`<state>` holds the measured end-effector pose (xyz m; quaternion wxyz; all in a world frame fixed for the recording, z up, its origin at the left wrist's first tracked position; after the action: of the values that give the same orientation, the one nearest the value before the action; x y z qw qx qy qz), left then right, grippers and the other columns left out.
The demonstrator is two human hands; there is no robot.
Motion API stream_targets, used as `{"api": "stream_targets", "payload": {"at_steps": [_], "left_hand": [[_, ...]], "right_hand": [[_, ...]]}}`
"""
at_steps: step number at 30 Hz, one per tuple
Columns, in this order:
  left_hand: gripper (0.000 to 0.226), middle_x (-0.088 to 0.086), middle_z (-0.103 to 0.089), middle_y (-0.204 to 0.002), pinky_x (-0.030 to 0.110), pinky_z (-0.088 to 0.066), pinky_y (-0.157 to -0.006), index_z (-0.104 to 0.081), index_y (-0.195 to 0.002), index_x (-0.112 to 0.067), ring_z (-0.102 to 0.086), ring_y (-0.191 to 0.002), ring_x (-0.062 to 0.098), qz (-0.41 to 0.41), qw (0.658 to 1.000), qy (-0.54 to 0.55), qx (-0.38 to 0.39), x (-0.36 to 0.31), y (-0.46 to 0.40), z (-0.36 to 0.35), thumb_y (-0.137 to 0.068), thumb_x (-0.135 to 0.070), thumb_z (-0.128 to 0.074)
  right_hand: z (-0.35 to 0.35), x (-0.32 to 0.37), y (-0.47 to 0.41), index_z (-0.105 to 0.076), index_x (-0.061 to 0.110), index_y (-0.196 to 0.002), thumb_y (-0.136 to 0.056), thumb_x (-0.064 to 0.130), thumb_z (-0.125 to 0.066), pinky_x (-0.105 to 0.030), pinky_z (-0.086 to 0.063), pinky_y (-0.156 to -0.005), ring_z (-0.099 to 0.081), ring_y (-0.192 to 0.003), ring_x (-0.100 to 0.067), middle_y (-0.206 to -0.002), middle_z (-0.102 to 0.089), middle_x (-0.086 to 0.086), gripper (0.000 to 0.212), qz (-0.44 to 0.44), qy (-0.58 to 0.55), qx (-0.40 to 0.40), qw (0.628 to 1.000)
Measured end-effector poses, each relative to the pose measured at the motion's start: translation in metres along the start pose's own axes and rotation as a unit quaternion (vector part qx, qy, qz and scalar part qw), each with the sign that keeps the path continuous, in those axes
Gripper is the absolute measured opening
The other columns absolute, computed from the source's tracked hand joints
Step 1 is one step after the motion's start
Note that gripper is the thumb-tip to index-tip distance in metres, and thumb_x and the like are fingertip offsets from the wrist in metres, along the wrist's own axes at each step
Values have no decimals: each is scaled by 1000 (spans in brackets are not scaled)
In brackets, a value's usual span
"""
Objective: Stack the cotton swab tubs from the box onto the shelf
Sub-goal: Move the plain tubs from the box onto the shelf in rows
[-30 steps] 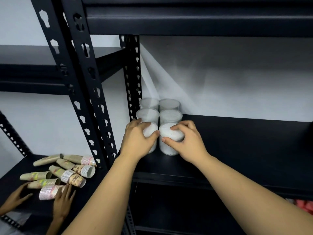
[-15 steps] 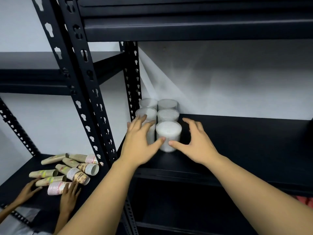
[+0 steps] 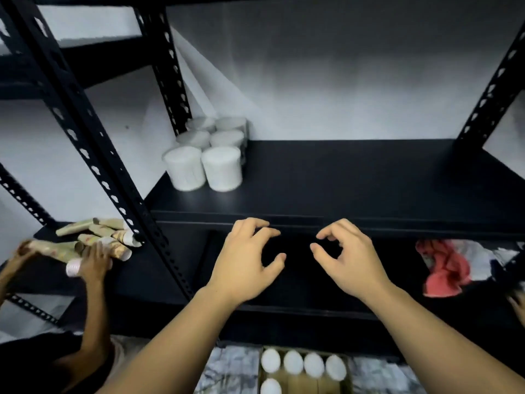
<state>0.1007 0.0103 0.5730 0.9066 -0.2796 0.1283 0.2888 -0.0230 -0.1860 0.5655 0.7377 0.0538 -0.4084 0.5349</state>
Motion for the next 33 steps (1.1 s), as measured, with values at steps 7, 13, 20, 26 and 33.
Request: {"api": "stream_targets", "payload": {"at_steps": [7,13,20,26,33], "left_hand": [[51,-9,-49,-126,36,-45,-103,-64,-126,-27,-43,-123,12,31,989,21,144,-36,82,-90,-88,-59,-58],[46,-12,-52,-120,30,-44,-100,-62,-128,-29,-45,-119,9,64,968,30,241,-43,132,-127,-91,-56,-58],[39,-10,-56,-114,37,-49,-92,-65,-119,-31,-50,-112,13,101,948,27,300,-23,166,-160,-88,-55,-59],[31,-7,-58,-112,33,-47,-92,-68,-113,-30,-52,-113,17,142,933,43,328,19,216,-224,-89,-50,-64],[32,0,-63,-113,29,-46,-91,-70,-114,-28,-57,-114,24,207,894,65,392,90,304,-333,-87,-44,-67]], "right_hand": [[3,-78,111,-64,29,-92,-86,33,-73,-26,-47,-79,-57,-92,-6,-91,-55,18,11,-71,-5,57,996],[-2,-115,176,-62,30,-94,-89,34,-71,-28,-47,-80,-57,-97,-8,-96,-57,17,11,-139,2,118,983],[-16,-153,226,-64,29,-90,-87,33,-73,-20,-42,-71,-59,-89,-5,-92,-58,14,10,-222,13,140,965],[-75,-207,275,-65,25,-96,-87,35,-72,-29,-48,-72,-60,-88,-13,-96,-62,8,15,-279,33,189,941],[-178,-287,343,-67,25,-97,-87,30,-74,-25,-41,-73,-62,-88,-13,-99,-65,7,13,-342,23,226,912]]}}
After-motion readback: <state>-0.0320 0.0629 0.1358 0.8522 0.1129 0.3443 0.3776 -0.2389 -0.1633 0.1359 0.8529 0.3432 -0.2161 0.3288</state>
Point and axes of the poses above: each hand's wrist, its own y-axis away from the middle knuckle, its own z-axis out of the back of the hand, x = y × z, the point moved 1 cm from there along -y, towards the middle knuckle
